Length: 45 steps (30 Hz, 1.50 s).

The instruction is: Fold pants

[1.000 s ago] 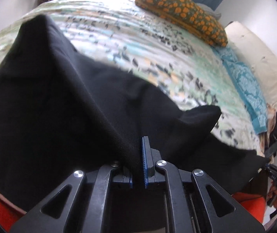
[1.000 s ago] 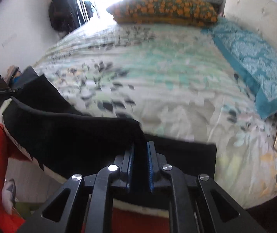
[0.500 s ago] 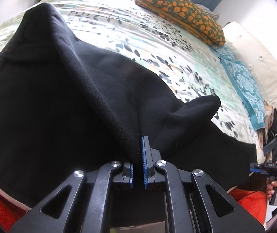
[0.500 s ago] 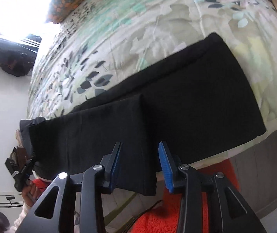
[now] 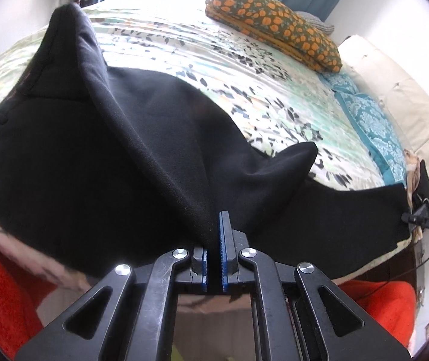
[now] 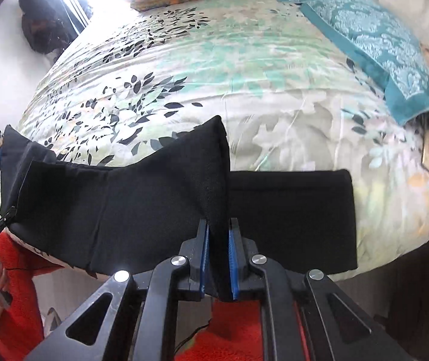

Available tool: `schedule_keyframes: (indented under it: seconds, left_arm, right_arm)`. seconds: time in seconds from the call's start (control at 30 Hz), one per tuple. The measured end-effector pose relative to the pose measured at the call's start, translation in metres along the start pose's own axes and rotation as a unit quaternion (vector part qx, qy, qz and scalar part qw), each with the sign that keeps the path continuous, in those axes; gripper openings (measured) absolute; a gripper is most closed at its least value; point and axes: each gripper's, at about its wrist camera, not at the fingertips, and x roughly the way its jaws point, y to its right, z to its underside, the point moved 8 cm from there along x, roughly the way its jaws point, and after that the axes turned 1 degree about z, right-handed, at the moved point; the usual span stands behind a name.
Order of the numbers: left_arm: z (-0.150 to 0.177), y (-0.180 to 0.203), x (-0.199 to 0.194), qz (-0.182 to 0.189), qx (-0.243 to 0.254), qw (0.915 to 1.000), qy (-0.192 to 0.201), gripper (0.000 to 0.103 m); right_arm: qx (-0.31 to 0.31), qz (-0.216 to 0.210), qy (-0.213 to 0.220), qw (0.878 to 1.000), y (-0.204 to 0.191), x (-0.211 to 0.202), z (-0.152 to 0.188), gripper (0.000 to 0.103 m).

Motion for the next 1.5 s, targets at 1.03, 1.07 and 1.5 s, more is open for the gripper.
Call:
schedule_keyframes:
  seconds: [1.03, 1.07, 1.5]
  left_arm:
    - [0.047, 0.080, 0.054, 0.049, 0.064, 0.9912, -0.105, 0.007]
    - [0.048, 0.080, 0.055, 0.049, 0.065, 0.9908, -0.108, 0.007]
    - [0.012, 0.028, -0.015, 0.017, 0.057, 0.9978, -0.028, 0.071]
  right_arm:
    - [0.189, 0.059, -0.030, 0.980, 0.158, 0.049, 0.036, 0.012]
    - [0.189, 0.062, -0.032, 0.979, 0.158, 0.051, 0.037, 0.013]
    - [0.143, 0.104, 0.070, 0.982, 0.121, -0.023, 0.028, 0.067]
